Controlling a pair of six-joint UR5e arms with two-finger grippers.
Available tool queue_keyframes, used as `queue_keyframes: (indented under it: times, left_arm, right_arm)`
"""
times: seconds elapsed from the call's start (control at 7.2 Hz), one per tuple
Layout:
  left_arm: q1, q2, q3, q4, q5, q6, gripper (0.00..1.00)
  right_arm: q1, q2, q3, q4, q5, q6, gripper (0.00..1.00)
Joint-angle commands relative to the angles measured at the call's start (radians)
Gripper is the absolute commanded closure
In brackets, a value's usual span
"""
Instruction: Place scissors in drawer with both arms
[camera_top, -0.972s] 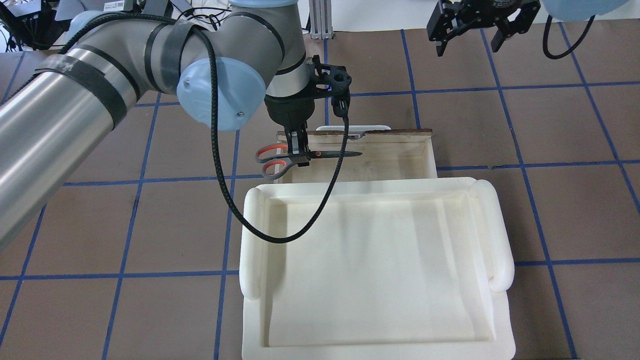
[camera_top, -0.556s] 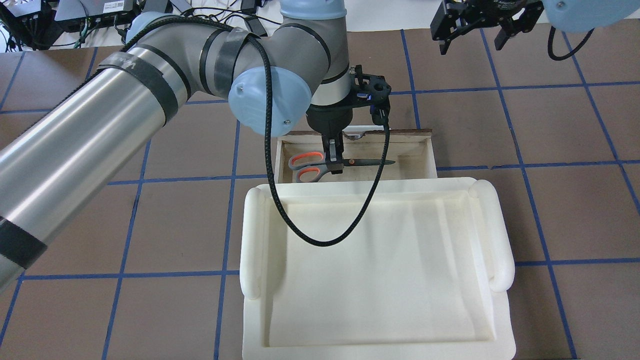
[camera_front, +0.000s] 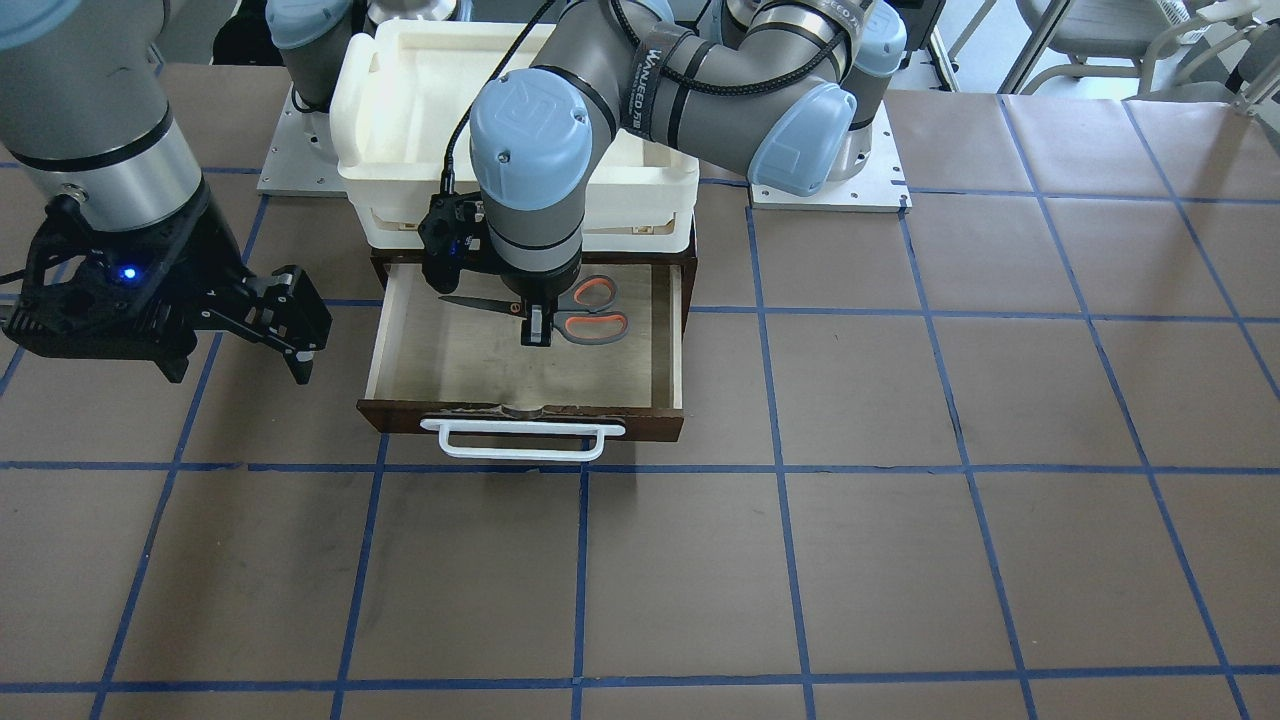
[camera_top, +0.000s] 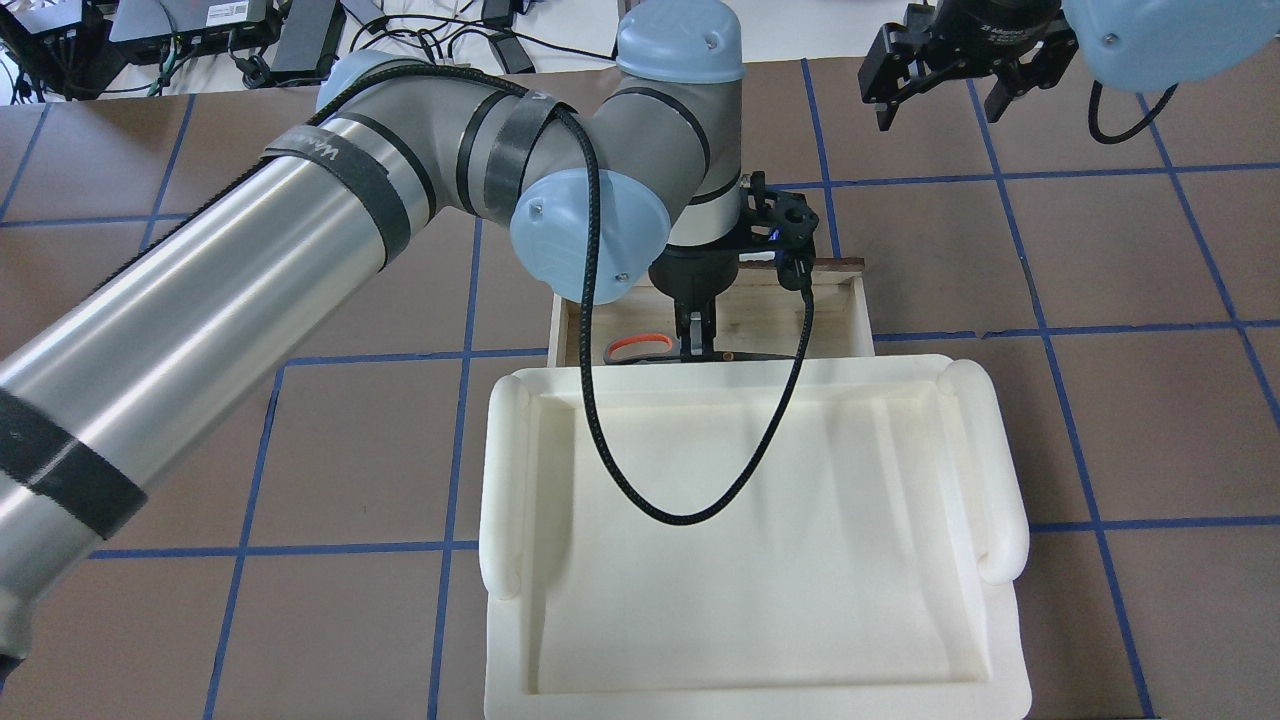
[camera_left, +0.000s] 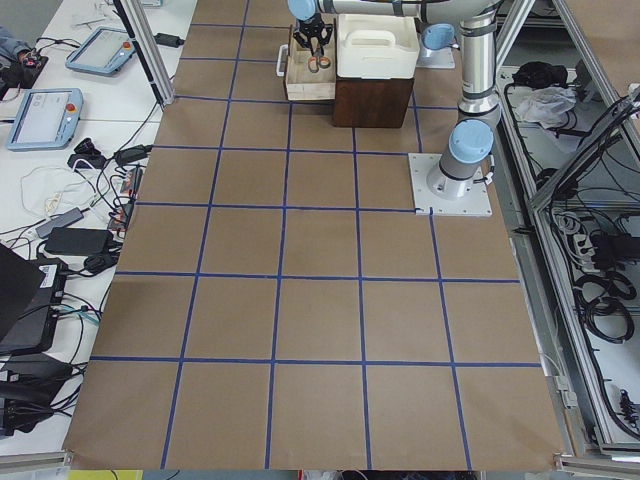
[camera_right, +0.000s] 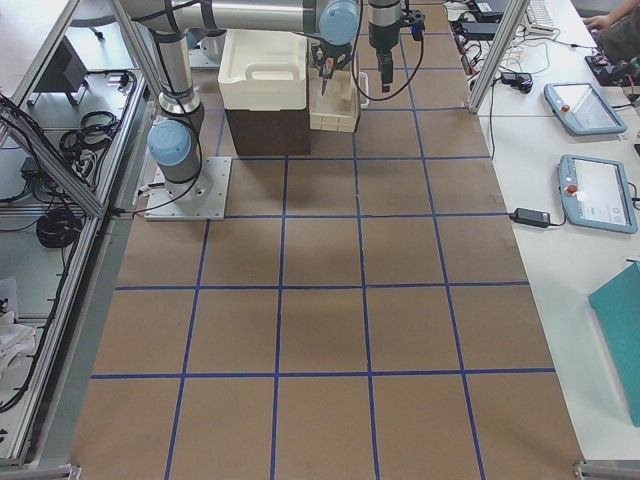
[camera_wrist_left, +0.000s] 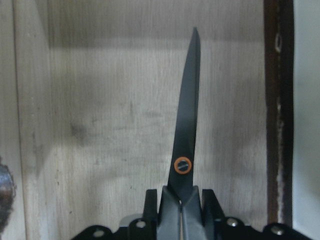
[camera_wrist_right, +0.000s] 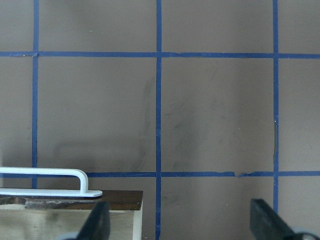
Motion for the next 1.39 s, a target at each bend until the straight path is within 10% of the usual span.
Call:
queue_keyframes:
  times: [0.0, 0.42, 1.25]
  left_arm:
    - [-0.005, -0.008, -0.002, 0.005, 0.0, 0.003, 0.81]
    - [-0.006, -0.008, -0.002, 0.006, -0.004, 0.0, 0.2]
    - [-0.005, -0.004, 0.001, 0.009, 0.0, -0.006, 0.07]
  right_arm:
    - [0.0, 0.0, 0.001, 0.003, -0.002, 0.0, 0.0]
    - [0.0, -0.002, 0.001, 0.013, -0.002, -0.003, 0.0]
    - [0.012, -0.029, 0.022, 0.076, 0.008, 0.014, 0.0]
